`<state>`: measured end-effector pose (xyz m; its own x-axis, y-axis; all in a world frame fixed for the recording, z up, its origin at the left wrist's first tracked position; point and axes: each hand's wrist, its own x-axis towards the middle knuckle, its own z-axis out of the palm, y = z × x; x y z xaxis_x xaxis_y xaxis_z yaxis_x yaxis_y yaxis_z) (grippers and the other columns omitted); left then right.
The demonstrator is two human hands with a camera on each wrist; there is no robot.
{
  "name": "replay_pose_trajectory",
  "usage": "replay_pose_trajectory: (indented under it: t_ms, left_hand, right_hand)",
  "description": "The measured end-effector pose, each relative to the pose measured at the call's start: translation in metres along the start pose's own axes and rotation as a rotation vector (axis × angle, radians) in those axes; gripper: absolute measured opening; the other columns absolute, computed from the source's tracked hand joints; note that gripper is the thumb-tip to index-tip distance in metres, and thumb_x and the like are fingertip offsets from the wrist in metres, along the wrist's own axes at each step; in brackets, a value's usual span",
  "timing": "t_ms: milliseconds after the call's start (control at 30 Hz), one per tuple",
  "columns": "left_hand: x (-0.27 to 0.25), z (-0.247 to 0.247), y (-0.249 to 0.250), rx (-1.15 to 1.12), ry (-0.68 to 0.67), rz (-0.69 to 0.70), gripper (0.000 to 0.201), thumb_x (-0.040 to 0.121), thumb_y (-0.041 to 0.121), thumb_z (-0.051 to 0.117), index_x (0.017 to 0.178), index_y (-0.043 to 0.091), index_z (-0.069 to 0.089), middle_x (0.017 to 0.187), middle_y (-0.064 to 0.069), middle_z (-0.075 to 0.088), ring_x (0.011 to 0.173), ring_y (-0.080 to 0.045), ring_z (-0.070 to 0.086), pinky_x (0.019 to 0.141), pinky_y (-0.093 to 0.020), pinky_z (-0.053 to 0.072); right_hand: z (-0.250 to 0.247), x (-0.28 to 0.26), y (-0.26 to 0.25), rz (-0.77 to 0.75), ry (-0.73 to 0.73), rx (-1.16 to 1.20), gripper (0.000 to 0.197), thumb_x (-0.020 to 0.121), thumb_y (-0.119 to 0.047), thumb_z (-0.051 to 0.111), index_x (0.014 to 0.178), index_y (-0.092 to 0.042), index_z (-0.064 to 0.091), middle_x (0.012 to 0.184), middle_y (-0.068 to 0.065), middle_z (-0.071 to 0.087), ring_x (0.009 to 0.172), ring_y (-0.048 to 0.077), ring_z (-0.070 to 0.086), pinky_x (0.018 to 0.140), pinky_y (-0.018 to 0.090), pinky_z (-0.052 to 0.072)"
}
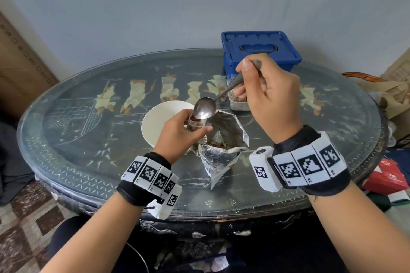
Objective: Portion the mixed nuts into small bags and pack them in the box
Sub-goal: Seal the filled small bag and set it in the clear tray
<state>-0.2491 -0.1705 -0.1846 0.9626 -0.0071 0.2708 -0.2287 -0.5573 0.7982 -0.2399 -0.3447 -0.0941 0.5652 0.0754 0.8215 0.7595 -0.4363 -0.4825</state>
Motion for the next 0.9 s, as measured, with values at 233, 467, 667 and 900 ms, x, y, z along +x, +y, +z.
replay_pose_trajectory:
  t_ms: [233,467,667,900]
  left_hand:
    - [0.000,0.001,-0.002,-0.008,0.001,0.000,0.029,0.074,0.031,0.076,0.089,0.019,0.054,0.076,0.017,0.055,0.069,0.003,0.052,0.063,-0.006,0.039]
    - [-0.006,0.000,-0.008,-0.015,0.015,-0.035,0.029,0.074,0.031,0.075,0.090,0.016,0.055,0.082,0.005,0.060,0.076,-0.008,0.054,0.065,-0.004,0.039]
    - [-0.007,0.000,-0.011,-0.017,0.015,-0.058,0.027,0.075,0.029,0.075,0.089,0.017,0.055,0.078,0.013,0.057,0.076,-0.009,0.055,0.064,-0.003,0.040]
    - [-0.008,0.002,-0.010,0.020,0.000,-0.035,0.031,0.074,0.029,0.075,0.094,0.011,0.059,0.088,0.001,0.062,0.083,-0.013,0.055,0.065,-0.001,0.037]
  right_hand:
    - [0.002,-0.005,-0.001,0.005,-0.058,0.005,0.025,0.095,-0.014,0.045,0.086,0.000,0.063,0.063,0.008,0.063,0.055,0.013,0.063,0.044,0.037,0.048]
    - [-0.011,-0.009,0.013,0.132,0.109,0.014,0.030,0.097,-0.021,0.040,0.088,-0.001,0.060,0.061,-0.007,0.056,0.054,-0.003,0.059,0.049,0.025,0.052]
    - [-0.016,-0.022,0.026,0.205,0.172,-0.057,0.033,0.097,-0.026,0.037,0.083,-0.004,0.057,0.062,0.001,0.057,0.051,0.009,0.059,0.047,0.035,0.050]
    - [-0.003,-0.048,0.045,0.209,-0.044,-0.254,0.034,0.096,-0.026,0.038,0.081,-0.004,0.060,0.052,0.008,0.056,0.046,0.023,0.054,0.045,0.034,0.042]
